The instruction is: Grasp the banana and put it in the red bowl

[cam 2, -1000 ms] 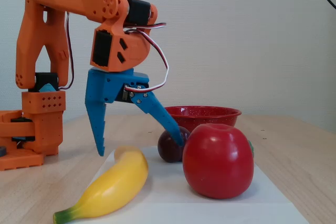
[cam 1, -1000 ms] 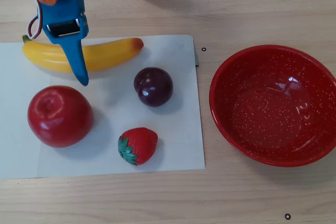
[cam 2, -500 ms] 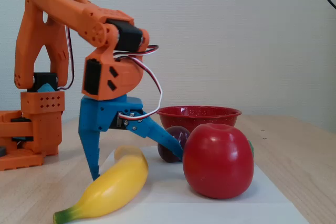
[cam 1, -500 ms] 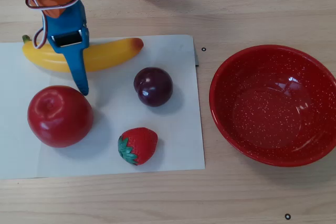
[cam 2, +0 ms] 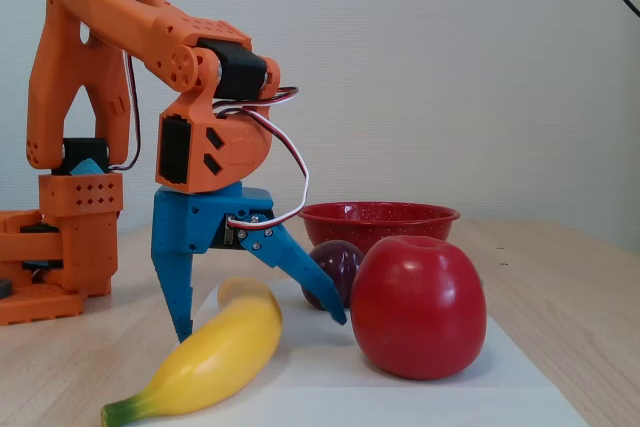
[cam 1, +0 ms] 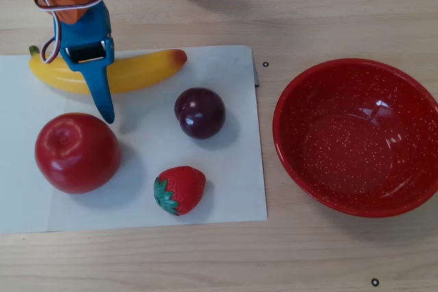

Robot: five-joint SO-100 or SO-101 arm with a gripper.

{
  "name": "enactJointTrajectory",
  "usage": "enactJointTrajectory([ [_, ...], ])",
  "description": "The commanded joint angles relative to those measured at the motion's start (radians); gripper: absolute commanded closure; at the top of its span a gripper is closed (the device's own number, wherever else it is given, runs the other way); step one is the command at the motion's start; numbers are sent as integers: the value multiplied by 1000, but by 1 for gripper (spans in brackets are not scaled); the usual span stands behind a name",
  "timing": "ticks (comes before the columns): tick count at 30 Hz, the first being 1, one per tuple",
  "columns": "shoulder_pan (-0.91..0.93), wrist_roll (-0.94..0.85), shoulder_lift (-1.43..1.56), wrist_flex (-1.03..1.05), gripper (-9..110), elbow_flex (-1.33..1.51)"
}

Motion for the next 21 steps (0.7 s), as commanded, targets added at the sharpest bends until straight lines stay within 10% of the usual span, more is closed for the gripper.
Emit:
enactJointTrajectory([
  [1, -9, -17, 9, -66, 50, -35],
  [21, -8, -12, 15, 20, 101, -103],
])
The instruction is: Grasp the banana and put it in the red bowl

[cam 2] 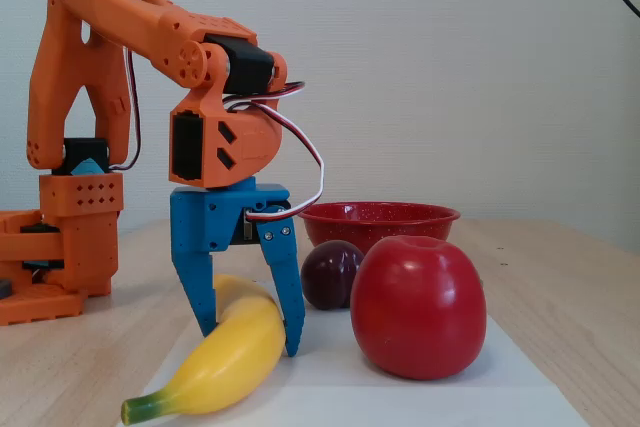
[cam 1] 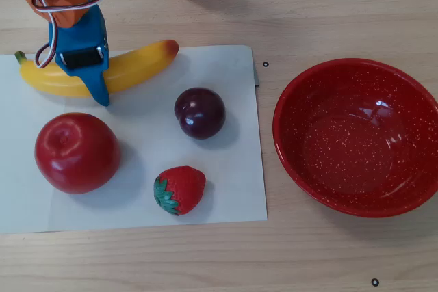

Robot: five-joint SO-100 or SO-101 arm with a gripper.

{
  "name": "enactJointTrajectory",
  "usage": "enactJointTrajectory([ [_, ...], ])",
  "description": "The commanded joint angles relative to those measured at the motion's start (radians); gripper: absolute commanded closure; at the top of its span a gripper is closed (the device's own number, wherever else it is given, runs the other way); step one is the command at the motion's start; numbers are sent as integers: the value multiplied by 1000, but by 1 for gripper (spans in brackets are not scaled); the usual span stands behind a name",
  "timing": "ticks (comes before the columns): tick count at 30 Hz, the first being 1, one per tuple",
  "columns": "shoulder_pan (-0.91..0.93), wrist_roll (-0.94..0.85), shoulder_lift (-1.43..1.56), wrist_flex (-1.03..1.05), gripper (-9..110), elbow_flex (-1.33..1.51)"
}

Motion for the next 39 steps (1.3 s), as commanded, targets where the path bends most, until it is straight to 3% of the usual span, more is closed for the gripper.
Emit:
enactJointTrajectory([
  [1, -9, -34, 38, 77, 101, -75],
  [20, 74, -258, 130, 614, 101, -621],
  [30, 170, -357, 190, 716, 101, -816],
  [39, 388, -506, 241, 781, 101, -951],
])
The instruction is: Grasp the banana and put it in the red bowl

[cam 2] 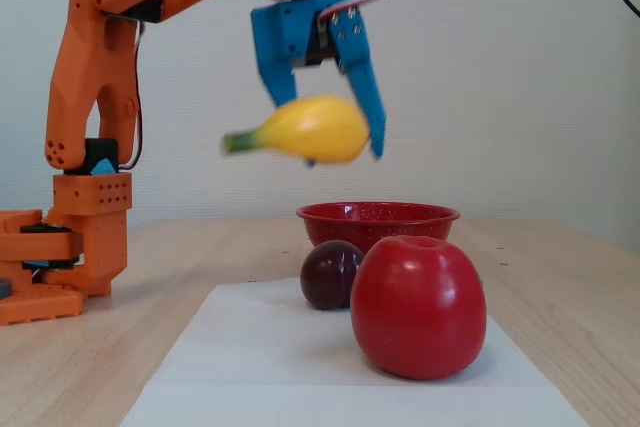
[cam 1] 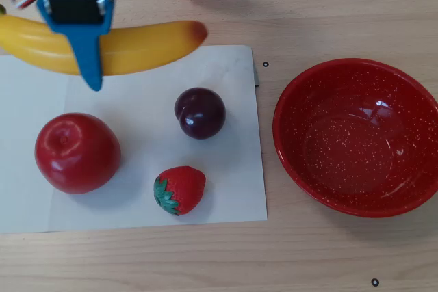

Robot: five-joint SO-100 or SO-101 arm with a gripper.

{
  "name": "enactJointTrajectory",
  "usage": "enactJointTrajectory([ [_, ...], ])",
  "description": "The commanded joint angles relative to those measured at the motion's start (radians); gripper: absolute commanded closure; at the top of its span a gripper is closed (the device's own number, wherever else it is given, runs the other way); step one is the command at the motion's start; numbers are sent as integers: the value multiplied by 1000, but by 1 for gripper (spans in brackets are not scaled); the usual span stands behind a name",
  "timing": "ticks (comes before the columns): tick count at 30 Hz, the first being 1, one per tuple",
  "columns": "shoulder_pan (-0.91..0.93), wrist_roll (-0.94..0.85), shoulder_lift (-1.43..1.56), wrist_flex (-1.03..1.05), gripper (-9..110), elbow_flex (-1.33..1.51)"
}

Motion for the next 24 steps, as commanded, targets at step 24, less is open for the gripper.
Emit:
enactJointTrajectory([
  [24, 781, -437, 238, 40, 101, -32],
])
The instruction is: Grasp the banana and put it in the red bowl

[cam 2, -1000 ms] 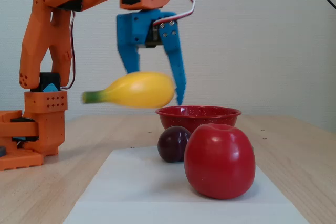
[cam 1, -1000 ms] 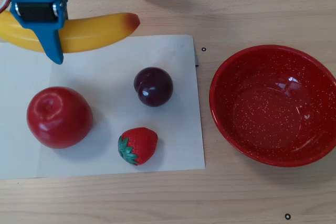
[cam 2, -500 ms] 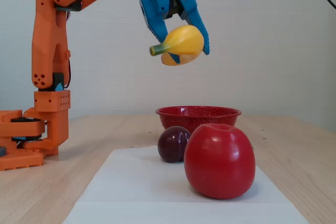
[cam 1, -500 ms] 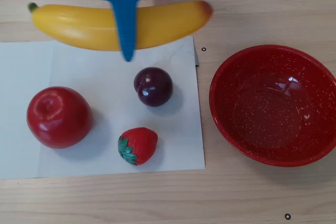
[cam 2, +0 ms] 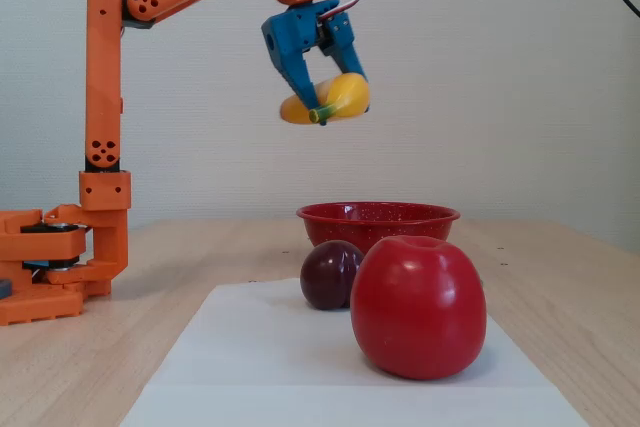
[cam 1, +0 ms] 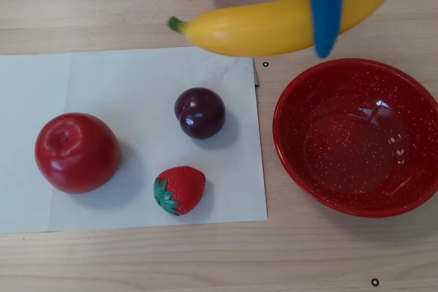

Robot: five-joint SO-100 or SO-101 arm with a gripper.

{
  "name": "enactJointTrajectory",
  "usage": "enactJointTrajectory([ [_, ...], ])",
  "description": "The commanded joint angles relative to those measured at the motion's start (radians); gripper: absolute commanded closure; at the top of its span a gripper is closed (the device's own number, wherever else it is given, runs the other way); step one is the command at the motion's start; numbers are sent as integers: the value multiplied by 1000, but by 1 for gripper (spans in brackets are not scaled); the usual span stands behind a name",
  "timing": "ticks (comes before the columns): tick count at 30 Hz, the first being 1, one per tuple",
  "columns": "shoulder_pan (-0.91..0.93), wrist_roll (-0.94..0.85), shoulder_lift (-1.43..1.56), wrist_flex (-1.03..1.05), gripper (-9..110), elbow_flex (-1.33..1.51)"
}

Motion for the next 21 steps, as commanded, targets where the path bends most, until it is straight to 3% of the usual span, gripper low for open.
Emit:
enactJointTrajectory([
  [1, 48, -32, 147, 5, 101, 5],
  [15, 175, -58, 55, -445, 101, 296],
  [21, 189, 40, 11, -675, 101, 434],
])
